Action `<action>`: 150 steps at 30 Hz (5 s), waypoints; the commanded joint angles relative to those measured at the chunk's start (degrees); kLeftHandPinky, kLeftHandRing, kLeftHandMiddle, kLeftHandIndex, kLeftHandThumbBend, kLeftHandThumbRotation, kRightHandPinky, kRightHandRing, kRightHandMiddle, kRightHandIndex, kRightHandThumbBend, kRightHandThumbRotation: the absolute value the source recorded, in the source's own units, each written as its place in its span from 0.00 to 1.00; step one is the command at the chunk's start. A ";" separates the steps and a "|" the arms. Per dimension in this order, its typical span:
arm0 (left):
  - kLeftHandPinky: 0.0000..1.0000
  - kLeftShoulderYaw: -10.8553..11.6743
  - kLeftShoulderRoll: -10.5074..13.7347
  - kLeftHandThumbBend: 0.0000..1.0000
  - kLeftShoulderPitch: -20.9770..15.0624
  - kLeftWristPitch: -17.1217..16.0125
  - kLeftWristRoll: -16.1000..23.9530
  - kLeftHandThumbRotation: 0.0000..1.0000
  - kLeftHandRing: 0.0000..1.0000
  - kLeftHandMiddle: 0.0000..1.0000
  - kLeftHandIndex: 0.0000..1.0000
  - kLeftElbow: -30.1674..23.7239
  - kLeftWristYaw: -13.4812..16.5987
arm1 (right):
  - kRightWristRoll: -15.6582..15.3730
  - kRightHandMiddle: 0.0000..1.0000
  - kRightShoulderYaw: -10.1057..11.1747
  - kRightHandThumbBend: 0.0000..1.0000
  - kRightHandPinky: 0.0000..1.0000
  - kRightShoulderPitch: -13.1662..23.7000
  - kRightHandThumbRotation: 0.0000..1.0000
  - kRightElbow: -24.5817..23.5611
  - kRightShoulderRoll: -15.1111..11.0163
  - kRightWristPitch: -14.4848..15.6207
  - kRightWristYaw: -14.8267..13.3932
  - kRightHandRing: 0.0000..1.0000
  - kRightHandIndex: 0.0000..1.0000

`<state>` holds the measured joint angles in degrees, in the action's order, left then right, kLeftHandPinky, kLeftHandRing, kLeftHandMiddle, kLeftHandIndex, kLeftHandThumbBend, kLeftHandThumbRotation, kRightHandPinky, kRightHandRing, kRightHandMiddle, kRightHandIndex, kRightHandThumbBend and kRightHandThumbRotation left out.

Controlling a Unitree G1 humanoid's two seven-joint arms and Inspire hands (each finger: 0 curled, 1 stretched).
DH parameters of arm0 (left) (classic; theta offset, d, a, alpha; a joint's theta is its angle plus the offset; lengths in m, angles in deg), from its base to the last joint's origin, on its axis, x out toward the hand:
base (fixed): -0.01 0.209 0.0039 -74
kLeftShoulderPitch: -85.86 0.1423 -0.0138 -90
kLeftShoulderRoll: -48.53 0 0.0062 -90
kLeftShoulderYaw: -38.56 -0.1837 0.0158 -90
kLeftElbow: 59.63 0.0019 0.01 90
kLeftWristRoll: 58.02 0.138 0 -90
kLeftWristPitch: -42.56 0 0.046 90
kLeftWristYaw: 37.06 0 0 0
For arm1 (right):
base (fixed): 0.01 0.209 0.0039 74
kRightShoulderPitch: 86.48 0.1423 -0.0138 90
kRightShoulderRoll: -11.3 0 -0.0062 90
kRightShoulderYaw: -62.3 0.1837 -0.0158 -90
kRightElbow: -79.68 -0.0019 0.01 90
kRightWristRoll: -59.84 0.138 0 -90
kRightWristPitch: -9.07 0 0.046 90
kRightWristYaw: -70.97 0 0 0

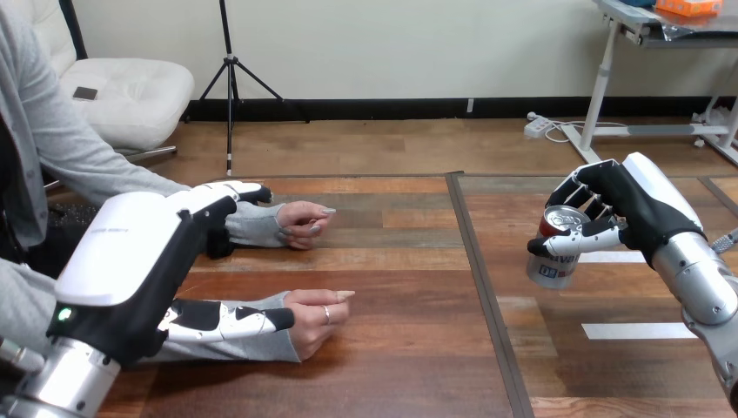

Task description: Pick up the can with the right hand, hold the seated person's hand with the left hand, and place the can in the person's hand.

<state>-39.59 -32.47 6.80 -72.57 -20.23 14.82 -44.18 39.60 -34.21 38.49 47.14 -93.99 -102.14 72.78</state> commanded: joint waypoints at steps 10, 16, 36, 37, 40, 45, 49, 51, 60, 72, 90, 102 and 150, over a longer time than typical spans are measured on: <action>0.58 -3.49 5.22 1.00 -5.82 5.02 6.86 0.38 0.80 0.84 0.80 1.13 -1.19 | 0.37 0.42 0.84 0.71 0.34 4.14 0.00 -1.58 -1.75 -1.18 -0.68 0.39 0.43; 0.62 -5.13 6.33 1.00 -6.93 7.02 9.15 0.40 0.81 0.85 0.81 2.35 -1.19 | 0.64 0.42 1.05 0.72 0.34 4.11 0.00 -1.53 -1.68 -1.17 -0.62 0.39 0.43; 0.71 -11.67 7.76 1.00 -11.01 11.51 12.49 0.44 0.86 0.89 0.86 8.74 -1.80 | 1.18 0.43 1.26 0.71 0.35 4.18 0.00 -1.79 -1.62 -1.23 0.24 0.41 0.42; 0.72 -11.96 7.84 1.00 -11.18 11.55 12.64 0.44 0.86 0.89 0.87 9.08 -1.80 | 1.21 0.43 1.27 0.71 0.35 4.21 0.00 -1.78 -1.60 -1.18 0.29 0.40 0.42; 0.73 -12.99 8.24 1.00 -11.82 12.05 13.29 0.45 0.86 0.89 0.87 10.03 -2.51 | 1.20 0.43 1.25 0.71 0.35 4.23 0.00 -1.80 -1.64 -1.28 0.35 0.40 0.42; 0.75 -14.45 8.73 1.00 -12.95 12.02 12.99 0.46 0.87 0.90 0.89 12.23 -2.92 | 1.15 0.43 1.28 0.71 0.35 4.28 0.00 -2.09 -1.63 -0.93 0.47 0.40 0.42; 0.75 -15.47 9.10 1.00 -13.64 11.47 13.01 0.47 0.86 0.90 0.89 14.10 -1.89 | 1.25 0.43 1.37 0.71 0.35 4.25 0.00 -2.21 -1.65 -1.06 0.62 0.40 0.42; 0.75 -15.98 9.34 1.00 -14.06 11.21 13.00 0.48 0.86 0.89 0.88 15.04 -1.77 | 1.22 0.43 1.34 0.71 0.35 4.26 0.00 -2.22 -1.71 -1.26 0.65 0.40 0.42; 0.76 -18.38 10.68 1.00 -16.29 10.78 12.51 0.47 0.86 0.89 0.88 18.68 -3.42 | 1.31 0.42 1.48 0.71 0.34 4.23 0.00 -2.39 -1.69 -1.47 0.46 0.39 0.42; 0.78 -21.50 12.44 1.00 -19.03 10.40 12.72 0.46 0.87 0.90 0.88 22.28 -5.11 | 0.89 0.41 1.29 0.72 0.33 4.24 0.00 -2.63 -1.99 -2.11 0.13 0.38 0.42; 0.80 -24.76 13.78 1.00 -21.65 11.52 15.00 0.37 0.87 0.90 0.87 25.23 -4.86 | 1.68 0.41 1.79 0.71 0.33 4.22 0.00 -2.54 -1.91 -2.56 0.57 0.38 0.42; 0.79 -25.91 14.08 1.00 -22.47 12.66 17.30 0.33 0.88 0.91 0.87 26.38 -4.16 | 1.43 0.42 1.64 0.72 0.34 4.25 0.00 -2.50 -2.00 -2.28 0.46 0.39 0.42; 0.66 -28.45 13.66 1.00 -23.64 21.66 22.95 0.20 0.74 0.76 0.75 26.27 -4.37 | 1.35 0.40 1.61 0.72 0.32 4.26 0.00 -3.05 -2.17 -3.00 0.52 0.36 0.42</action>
<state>-67.43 -20.08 -13.71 -51.98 3.13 40.52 -46.85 39.73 -34.19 38.49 47.14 -94.13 -103.43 73.81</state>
